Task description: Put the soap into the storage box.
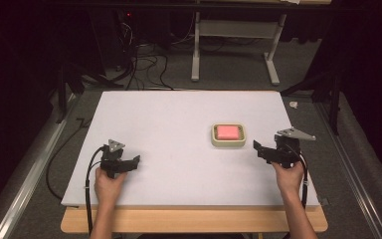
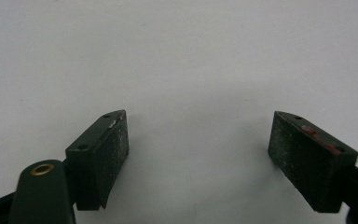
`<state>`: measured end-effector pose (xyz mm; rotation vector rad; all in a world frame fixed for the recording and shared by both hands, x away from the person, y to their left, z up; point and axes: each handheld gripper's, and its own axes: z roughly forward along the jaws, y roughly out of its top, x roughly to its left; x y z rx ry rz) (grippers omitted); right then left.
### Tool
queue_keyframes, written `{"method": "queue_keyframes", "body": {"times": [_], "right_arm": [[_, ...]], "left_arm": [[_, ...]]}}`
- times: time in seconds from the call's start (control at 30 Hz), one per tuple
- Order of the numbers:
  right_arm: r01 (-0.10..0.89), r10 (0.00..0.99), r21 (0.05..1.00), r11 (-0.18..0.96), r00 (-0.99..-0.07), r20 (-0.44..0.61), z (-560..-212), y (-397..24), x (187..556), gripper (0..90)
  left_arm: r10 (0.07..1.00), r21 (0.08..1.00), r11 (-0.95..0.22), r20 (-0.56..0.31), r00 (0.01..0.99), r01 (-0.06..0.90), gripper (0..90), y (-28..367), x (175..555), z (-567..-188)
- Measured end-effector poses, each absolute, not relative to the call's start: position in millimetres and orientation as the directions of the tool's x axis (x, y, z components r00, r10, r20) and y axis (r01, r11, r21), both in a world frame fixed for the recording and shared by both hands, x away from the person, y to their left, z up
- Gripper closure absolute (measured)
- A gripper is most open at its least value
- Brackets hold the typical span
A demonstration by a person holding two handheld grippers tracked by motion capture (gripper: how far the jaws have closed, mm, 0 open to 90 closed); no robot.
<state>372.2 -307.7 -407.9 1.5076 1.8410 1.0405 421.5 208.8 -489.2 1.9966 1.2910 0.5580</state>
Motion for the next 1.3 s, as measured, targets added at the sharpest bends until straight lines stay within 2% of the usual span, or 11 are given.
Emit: {"method": "queue_keyframes", "body": {"times": [1.3], "right_arm": [[0.604, 0.969, 0.792, 0.090, -0.237, 0.071, -445, -308, 368, 17.1]], "left_arm": [[0.910, 0.739, -0.272, -0.010, 0.415, 0.616, 20.8, 209, 421, -489]]}}
